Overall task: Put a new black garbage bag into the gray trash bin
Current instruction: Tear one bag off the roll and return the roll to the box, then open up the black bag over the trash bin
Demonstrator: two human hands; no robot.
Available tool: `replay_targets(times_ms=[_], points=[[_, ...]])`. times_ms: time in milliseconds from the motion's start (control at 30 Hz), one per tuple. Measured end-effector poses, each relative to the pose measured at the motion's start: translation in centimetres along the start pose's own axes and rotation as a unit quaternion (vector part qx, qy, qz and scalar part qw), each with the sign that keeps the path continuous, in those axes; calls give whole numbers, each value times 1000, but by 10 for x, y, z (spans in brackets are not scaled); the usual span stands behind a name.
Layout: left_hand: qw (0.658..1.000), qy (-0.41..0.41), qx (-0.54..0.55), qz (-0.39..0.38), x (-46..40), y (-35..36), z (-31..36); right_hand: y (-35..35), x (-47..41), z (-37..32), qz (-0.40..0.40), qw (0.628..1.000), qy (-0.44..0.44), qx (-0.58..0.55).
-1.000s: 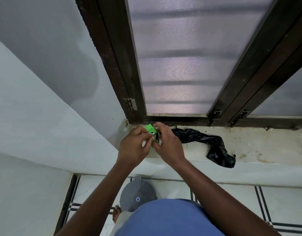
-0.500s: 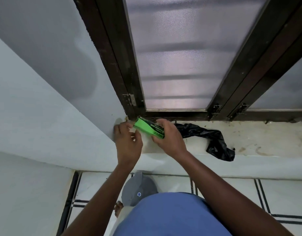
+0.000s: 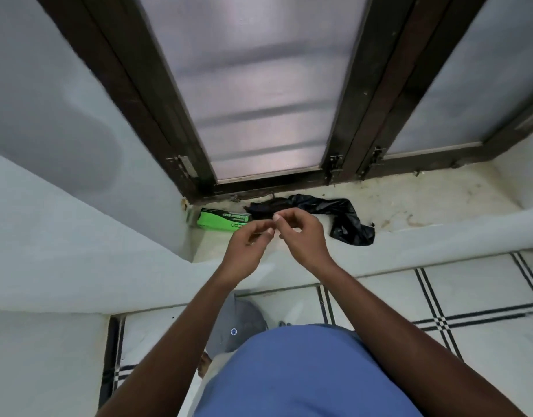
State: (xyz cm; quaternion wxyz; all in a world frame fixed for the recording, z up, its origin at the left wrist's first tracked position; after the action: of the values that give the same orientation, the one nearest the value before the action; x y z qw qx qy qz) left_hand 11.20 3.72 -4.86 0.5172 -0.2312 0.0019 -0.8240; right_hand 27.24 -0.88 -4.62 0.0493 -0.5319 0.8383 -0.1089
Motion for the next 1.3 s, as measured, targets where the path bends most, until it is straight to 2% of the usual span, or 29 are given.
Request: replay_targets(times_ms=[67,133,200,267,333,367,400,467,500,567,633,700,767,833,900,1033,1100,1167,1233,1300], points=[[1000,-5,8,-16,-1,15,7,-22,4,3,23,999,4,35],[999,-18,13,-24,-1,32,10,-53,10,8,70,983,-32,165],[999,-38,16,-33,2,46,9,-79,15,20,114,923,-64,361],[997,-54,11,-45,8,61,7,-105,18,51,92,866,45,489],[996,-69,11,-50,13,66,2,-112,23,71,18,836,148,528],[996,-74,3,-53,17,68,0,-112,26,72,-16,841,160,516],[996,-75,-4,-55,20,69,-2,-109,28,71,-48,865,156,475],[996,-58,-33,-63,27,67,-7,-93,34,62,-118,934,142,306],[995,-45,-47,-76,32,64,-9,-83,39,54,-159,955,149,201],[992,-44,-41,-113,42,53,-13,-63,51,30,-219,961,167,8],[989,-56,-23,-136,51,36,-12,-60,55,9,-198,960,167,-101],[991,-57,-24,-117,62,14,-11,-64,53,0,-121,964,169,-164],[996,-69,29,-56,76,-13,-15,-68,50,2,-36,968,181,-169],[991,-82,104,7,92,-39,-19,-61,51,1,-11,972,189,-140],[989,-74,126,24,108,-53,-16,-41,59,-5,-61,974,182,-123],[993,-53,100,-30,132,-47,0,4,81,-26,-165,964,171,-118],[991,-56,120,-20,137,-50,1,19,89,-35,-174,954,196,-146],[979,-72,192,10,141,-59,-5,26,95,-44,-157,954,210,-145],[955,-100,272,53,147,-71,-14,31,105,-56,-136,970,174,-96],[947,-108,290,83,159,-84,-19,41,124,-71,-157,977,120,-80]])
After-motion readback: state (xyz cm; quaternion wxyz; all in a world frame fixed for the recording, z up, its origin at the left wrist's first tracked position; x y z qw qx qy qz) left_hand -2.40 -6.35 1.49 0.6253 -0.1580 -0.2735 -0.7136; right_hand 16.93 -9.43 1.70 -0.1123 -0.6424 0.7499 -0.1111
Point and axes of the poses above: each hand's wrist, its own x-axis away from the middle knuckle, its own y-axis out of the palm, z = x × y, the point moved 6 cm from there along -x, towards the middle knuckle, and after that the axes turned 5 degrees about -y, right-handed, at the moved point
